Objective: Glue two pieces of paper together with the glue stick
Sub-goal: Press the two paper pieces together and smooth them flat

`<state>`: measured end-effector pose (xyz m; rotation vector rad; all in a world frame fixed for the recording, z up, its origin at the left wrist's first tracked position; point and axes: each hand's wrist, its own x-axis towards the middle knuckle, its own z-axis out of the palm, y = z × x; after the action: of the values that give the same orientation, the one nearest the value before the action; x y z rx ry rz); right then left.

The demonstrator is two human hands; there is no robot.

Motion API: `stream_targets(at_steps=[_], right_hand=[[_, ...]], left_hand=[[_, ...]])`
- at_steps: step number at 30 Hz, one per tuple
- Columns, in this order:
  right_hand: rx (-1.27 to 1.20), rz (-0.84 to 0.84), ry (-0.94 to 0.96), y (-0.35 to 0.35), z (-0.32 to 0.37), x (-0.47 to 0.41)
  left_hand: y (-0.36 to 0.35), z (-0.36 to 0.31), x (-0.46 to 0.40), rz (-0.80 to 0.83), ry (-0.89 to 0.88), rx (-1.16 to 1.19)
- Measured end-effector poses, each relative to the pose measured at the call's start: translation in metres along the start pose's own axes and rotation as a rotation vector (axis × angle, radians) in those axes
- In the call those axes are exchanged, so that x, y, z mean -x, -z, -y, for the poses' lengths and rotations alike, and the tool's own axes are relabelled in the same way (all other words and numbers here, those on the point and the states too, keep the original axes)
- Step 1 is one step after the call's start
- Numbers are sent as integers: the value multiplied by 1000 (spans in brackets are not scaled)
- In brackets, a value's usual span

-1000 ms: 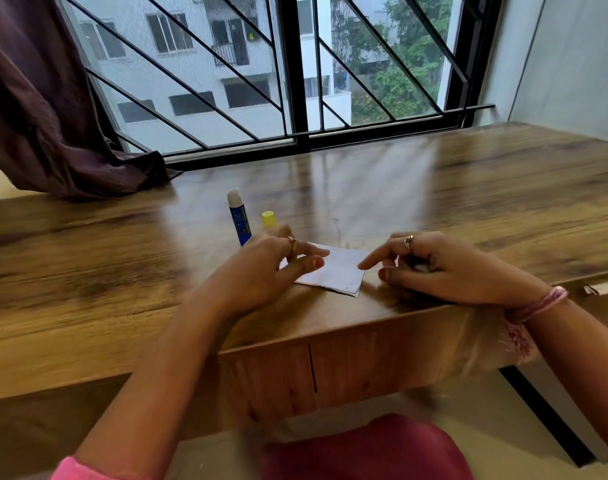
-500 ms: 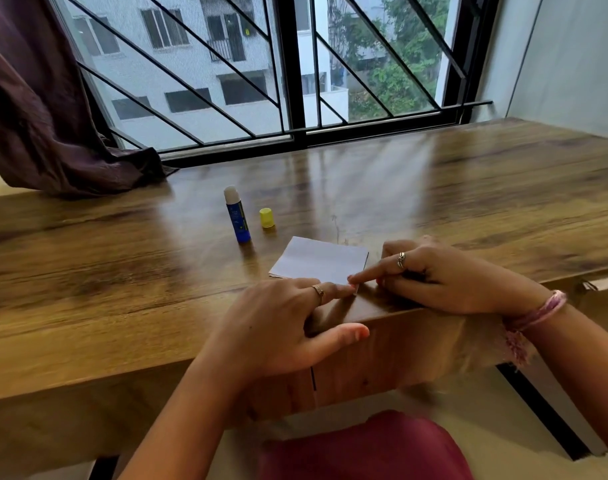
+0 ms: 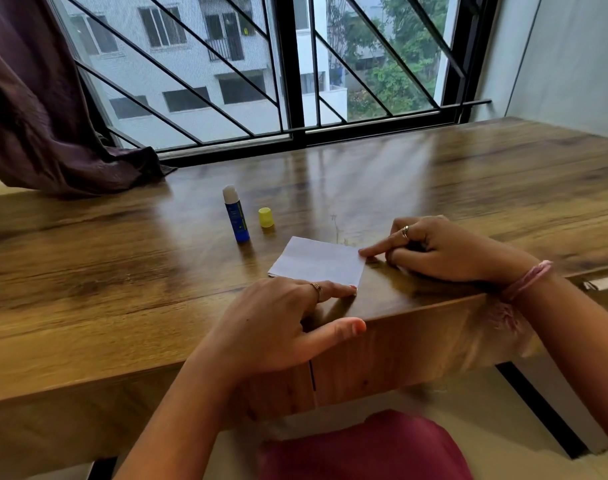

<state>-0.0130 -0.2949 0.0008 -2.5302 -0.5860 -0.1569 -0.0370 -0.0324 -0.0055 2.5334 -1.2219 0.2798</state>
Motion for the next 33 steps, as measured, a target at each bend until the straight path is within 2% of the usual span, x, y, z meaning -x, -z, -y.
stream_targets(at_steps=[9, 15, 21, 25, 33], right_hand=[[18, -15, -50, 0, -5, -3], [-256, -115, 8, 3, -8, 2], [-69, -189, -36, -2, -10, 1], [125, -79, 12, -5, -4, 0], [86, -42, 28, -2, -2, 6]], left_hand=[[-2, 0, 3, -30, 5, -18], [-3, 0, 3, -46, 12, -46], [-3, 0, 3, -57, 28, -31], [-4, 1, 4, -63, 29, -12], [-4, 0, 2, -86, 54, 90]])
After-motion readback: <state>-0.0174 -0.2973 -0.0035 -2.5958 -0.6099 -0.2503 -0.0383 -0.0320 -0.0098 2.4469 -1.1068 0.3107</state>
